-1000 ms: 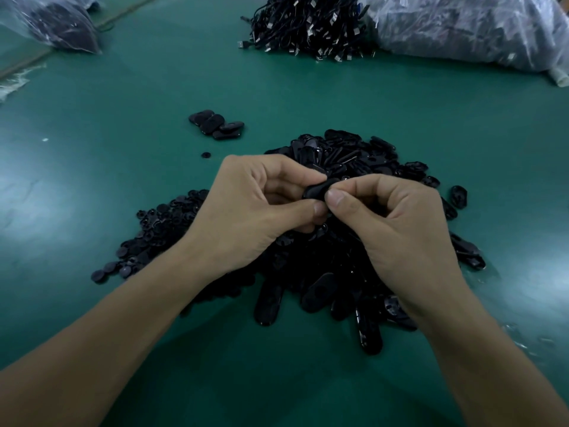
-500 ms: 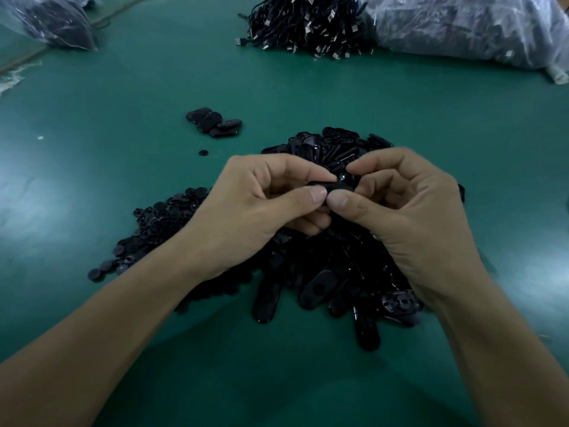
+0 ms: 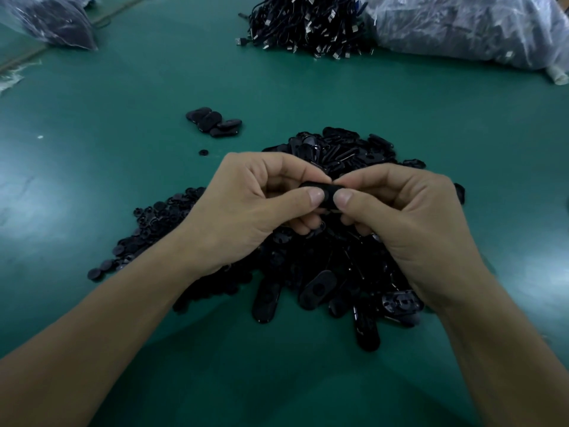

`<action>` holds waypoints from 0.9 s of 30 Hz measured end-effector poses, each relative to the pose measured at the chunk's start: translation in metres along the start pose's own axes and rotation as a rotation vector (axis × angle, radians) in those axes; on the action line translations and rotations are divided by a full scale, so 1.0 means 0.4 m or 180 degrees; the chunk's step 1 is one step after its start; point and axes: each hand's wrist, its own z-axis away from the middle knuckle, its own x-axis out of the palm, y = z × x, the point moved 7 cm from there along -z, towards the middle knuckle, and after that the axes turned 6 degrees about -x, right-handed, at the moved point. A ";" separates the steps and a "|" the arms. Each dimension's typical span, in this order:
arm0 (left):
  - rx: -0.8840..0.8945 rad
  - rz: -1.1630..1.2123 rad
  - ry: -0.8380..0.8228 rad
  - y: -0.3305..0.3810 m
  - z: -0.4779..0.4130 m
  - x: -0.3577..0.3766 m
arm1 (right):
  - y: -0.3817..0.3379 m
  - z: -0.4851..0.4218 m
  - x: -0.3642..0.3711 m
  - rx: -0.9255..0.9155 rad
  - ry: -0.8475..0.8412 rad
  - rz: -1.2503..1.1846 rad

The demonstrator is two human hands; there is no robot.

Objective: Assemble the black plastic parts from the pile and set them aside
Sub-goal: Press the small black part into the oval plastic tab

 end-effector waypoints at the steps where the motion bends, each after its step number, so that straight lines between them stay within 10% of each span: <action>1: 0.0011 -0.0008 -0.0015 0.000 0.000 0.001 | -0.001 0.000 0.000 0.0000 0.0008 -0.0004; 27: 0.0018 -0.0550 -0.0022 -0.010 0.002 0.014 | -0.001 0.004 -0.008 0.0101 -0.0123 0.0589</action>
